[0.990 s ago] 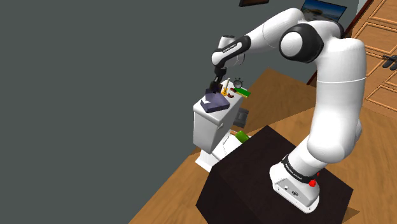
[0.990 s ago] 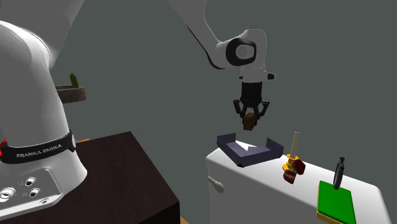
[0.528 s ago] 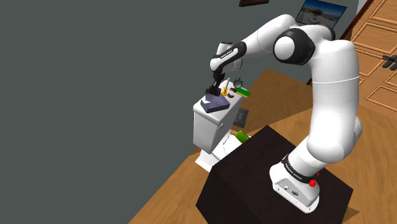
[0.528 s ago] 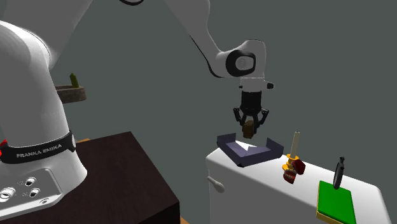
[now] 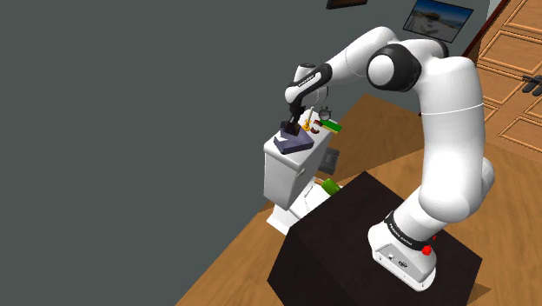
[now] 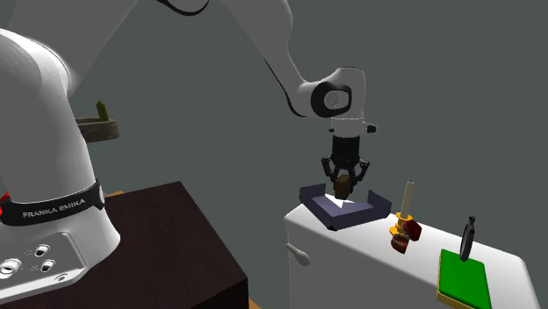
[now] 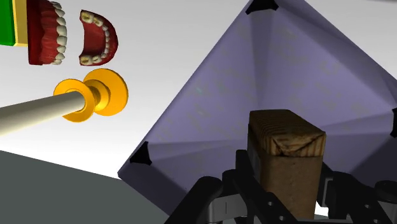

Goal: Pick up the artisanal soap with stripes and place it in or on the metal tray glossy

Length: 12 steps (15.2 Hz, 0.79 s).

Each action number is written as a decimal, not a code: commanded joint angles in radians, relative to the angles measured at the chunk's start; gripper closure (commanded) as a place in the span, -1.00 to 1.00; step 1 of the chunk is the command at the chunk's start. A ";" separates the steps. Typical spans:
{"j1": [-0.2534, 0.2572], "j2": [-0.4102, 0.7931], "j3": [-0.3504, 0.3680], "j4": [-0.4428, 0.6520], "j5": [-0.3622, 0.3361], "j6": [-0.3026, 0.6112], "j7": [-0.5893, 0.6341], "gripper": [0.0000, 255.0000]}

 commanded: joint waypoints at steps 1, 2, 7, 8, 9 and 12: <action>0.000 0.001 0.000 0.001 0.000 0.001 0.000 1.00; 0.000 0.001 0.000 0.001 0.000 0.001 0.000 1.00; 0.000 0.001 0.000 0.001 0.000 0.001 0.000 -1.00; 0.000 0.001 0.000 0.001 0.000 0.001 0.000 -1.00; 0.000 0.001 0.000 0.001 0.000 0.001 0.000 -1.00; 0.008 -0.050 -0.008 -0.009 -0.008 -0.041 0.005 -1.00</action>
